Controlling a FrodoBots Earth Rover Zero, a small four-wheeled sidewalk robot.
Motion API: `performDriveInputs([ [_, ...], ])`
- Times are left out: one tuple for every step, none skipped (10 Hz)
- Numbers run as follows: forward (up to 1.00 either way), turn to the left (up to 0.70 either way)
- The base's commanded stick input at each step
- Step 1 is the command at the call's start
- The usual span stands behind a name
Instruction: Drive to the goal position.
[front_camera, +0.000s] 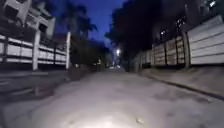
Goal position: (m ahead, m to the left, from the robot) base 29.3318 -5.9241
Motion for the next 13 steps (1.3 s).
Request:
performDriveInputs([
  [0.85,0.00],
  [0.85,0.00],
  [0.85,0.00],
  [0.85,0.00],
  [0.85,0.00],
  [0.85,0.00],
  [0.85,0.00],
  [0.85,0.00],
  [0.85,0.00],
  [0.85,0.00],
  [0.85,0.00],
  [0.85,0.00],
  [0.85,0.00],
])
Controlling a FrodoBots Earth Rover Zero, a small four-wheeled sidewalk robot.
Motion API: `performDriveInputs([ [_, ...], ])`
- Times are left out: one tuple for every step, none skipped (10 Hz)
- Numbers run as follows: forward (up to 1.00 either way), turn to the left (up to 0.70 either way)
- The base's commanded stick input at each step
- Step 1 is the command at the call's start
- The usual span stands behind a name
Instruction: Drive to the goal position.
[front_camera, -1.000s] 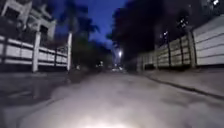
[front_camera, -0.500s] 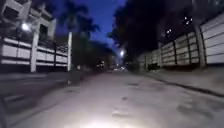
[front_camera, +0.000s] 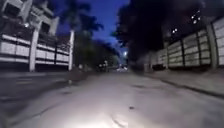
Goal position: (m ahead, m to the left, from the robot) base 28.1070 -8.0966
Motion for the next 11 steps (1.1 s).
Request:
performDriveInputs([
  [0.85,0.00],
  [0.85,0.00],
  [0.85,0.00],
  [0.85,0.00],
  [0.85,0.00],
  [0.85,0.00],
  [0.85,0.00],
  [0.85,0.00],
  [0.85,0.00],
  [0.85,0.00],
  [0.85,0.00],
])
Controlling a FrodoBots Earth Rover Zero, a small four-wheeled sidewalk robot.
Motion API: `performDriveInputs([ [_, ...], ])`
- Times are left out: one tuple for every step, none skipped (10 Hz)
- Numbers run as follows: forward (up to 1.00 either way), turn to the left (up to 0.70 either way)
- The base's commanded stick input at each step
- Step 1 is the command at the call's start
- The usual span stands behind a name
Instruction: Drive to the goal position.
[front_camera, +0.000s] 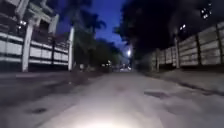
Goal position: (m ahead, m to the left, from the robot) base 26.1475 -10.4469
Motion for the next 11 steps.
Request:
performDriveInputs([
  [0.85,0.00],
  [0.85,0.00],
  [0.85,0.00],
  [0.85,0.00],
  [0.85,0.00],
  [0.85,0.00],
  [0.85,-0.25],
  [0.85,-0.34],
  [0.85,-0.34],
  [0.85,-0.34],
  [0.85,-0.34],
])
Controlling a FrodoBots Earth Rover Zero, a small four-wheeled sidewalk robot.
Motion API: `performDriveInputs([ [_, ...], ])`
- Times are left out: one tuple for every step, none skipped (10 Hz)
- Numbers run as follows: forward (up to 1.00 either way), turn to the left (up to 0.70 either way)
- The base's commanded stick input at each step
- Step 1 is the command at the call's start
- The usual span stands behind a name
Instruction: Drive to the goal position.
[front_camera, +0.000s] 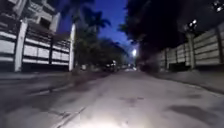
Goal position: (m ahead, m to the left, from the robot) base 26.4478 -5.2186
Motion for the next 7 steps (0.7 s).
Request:
performDriveInputs([
  [0.85,-0.34],
  [0.85,-0.34],
  [0.85,-0.34],
  [0.85,-0.34],
  [0.85,-0.34],
  [0.85,-0.34],
  [0.85,-0.34],
])
